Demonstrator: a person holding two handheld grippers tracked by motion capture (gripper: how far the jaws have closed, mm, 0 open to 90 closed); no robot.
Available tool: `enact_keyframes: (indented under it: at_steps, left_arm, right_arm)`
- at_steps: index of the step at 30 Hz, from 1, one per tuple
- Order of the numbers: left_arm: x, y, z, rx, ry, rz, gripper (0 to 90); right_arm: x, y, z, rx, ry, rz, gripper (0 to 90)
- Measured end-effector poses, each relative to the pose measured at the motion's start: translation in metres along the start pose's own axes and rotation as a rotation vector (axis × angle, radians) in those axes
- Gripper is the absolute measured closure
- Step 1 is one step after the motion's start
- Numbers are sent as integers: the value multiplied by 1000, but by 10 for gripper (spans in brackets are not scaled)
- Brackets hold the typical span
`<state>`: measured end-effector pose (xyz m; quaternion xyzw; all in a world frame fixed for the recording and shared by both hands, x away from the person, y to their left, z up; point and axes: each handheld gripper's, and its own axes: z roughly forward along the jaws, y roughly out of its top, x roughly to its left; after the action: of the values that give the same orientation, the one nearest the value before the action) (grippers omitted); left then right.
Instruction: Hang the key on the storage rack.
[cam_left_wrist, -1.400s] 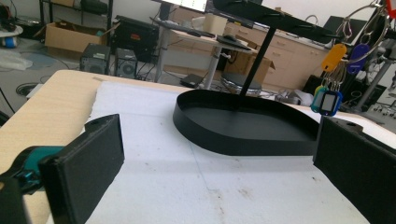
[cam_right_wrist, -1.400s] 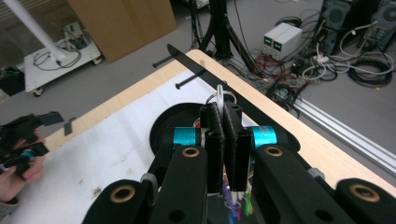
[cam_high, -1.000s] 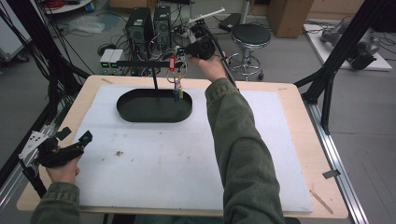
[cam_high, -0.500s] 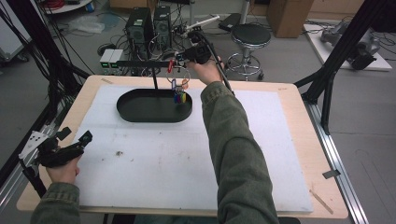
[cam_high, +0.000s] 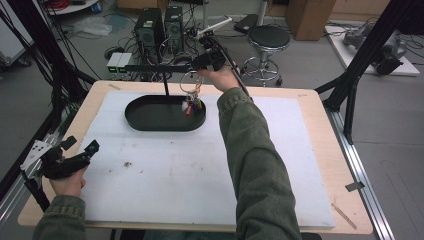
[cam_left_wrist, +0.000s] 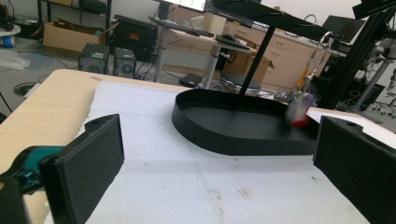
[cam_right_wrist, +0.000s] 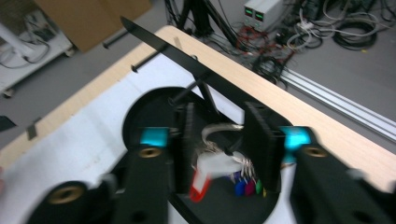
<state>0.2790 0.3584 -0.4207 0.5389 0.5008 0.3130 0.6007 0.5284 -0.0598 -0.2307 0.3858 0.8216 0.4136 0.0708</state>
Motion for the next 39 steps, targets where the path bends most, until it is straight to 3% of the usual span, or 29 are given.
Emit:
enact_keyframes:
  at_steps: [2, 5, 8, 10, 13, 15, 17, 21, 31, 39]
  left_arm:
    - [0, 0, 0, 1, -1, 0, 24]
    - [-1, 0, 0, 4, -3, 0, 24]
    - [-1, 0, 0, 4, -3, 0, 24]
    - [-1, 0, 1, 3, -3, -1, 24]
    - [0, 0, 1, 5, -2, -2, 24]
    - [0, 0, 1, 5, -2, -2, 24]
    - [0, 0, 1, 5, -1, -3, 24]
    - [1, -1, 2, 6, -18, -44, 24]
    - [1, 0, 2, 2, -7, -39, 24]
    - [1, 0, 0, 7, -2, -27, 24]
  right_arm:
    - [0, -2, 3, 40, -6, -9, 262]
    - [2, -6, 5, 85, -72, -40, 115]
    - [0, -9, 3, 85, -61, -41, 97]
    - [-4, -14, 0, 90, -58, -26, 5]
    - [-7, -17, -3, 96, -45, -10, 5]
    - [-10, -24, -12, 76, -92, -29, 4]
    - [-11, -25, -14, 76, -91, -24, 4]
    - [-14, -32, -29, 58, -105, -30, 4]
    - [-19, -47, -48, 69, -159, -52, 4]
    - [-15, -51, -72, 15, -200, -77, 4]
